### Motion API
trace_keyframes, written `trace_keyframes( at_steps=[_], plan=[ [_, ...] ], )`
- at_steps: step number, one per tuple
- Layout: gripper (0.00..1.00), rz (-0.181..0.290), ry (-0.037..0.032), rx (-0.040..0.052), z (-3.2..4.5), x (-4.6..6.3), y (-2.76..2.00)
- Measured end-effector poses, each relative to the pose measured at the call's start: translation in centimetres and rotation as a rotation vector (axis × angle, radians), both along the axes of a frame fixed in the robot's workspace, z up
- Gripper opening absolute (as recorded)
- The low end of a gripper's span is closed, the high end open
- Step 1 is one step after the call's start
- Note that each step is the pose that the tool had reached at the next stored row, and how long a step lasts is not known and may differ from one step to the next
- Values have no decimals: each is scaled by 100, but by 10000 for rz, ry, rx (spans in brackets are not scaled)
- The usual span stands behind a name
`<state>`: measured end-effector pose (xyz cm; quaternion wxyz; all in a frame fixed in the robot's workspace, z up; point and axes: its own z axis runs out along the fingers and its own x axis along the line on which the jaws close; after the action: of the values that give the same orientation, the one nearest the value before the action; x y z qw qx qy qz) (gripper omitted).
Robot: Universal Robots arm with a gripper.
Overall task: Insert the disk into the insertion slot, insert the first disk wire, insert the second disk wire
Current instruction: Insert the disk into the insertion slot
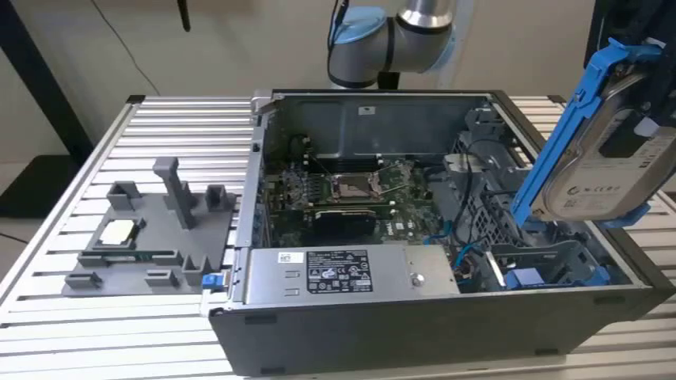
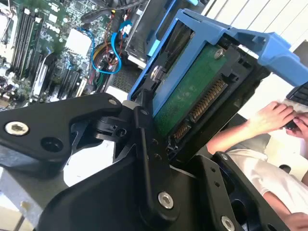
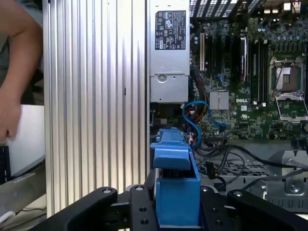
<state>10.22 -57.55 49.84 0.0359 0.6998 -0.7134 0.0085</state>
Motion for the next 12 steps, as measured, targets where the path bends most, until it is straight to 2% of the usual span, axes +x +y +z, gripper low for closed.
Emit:
trace_keyframes(
  at_steps=[3, 12],
  plan=[
    [33, -2, 0, -3, -15, 0, 0],
    [33, 0, 0, 4, -173, 97, -3]
  ],
)
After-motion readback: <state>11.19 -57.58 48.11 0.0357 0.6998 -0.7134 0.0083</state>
